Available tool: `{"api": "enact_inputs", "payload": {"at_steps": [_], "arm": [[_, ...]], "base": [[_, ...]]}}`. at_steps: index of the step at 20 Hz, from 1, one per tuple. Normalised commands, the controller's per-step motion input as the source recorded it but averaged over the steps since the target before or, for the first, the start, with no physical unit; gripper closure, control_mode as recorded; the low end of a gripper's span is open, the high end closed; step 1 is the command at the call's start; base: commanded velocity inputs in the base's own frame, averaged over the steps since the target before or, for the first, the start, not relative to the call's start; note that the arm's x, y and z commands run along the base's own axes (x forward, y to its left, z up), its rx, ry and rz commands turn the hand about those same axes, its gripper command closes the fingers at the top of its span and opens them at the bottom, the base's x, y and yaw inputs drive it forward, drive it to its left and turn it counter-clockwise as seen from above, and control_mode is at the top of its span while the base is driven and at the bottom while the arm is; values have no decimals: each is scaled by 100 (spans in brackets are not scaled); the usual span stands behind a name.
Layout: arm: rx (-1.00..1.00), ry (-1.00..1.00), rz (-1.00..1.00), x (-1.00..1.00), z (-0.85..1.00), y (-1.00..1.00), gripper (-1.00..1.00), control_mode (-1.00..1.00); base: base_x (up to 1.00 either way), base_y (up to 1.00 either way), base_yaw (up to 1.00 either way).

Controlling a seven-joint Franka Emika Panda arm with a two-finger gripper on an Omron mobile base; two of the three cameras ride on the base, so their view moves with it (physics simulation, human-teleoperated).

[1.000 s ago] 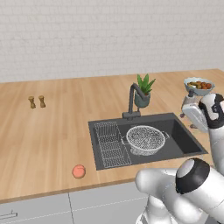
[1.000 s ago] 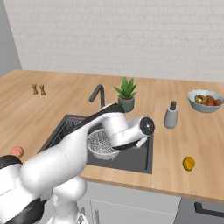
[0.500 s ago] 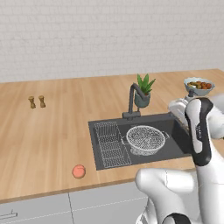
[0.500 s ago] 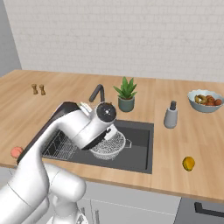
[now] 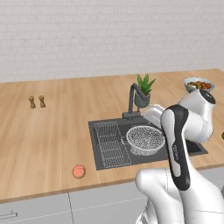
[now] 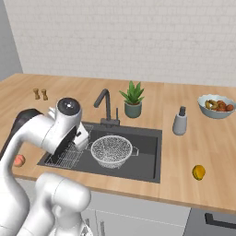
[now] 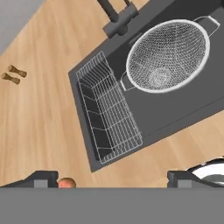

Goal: Put the colander in the sink, put the peach, mango in the colander, and turn on the sink faucet and pour water over the colander.

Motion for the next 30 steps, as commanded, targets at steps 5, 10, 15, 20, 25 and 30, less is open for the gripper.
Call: {"api": "enact_inputs", "payload": {"at_steps": [5, 10, 15, 20, 25, 30], "arm": [[0, 13, 6, -28, 0, 100, -100, -100], [0, 19, 9, -10, -5, 91, -100, -100], [-8, 32, 11, 3, -24, 99, -100, -100], [-12, 30, 11, 7, -42, 80, -100, -100], [-11, 20, 10, 7, -57, 53, -100, -100], [-8, 3, 14, 17, -69, 19, -100, -100]], "base": [[0, 0, 0], [0, 0, 0], [0, 0, 0], [0, 0, 0], [0, 0, 0], [0, 0, 0]]}}
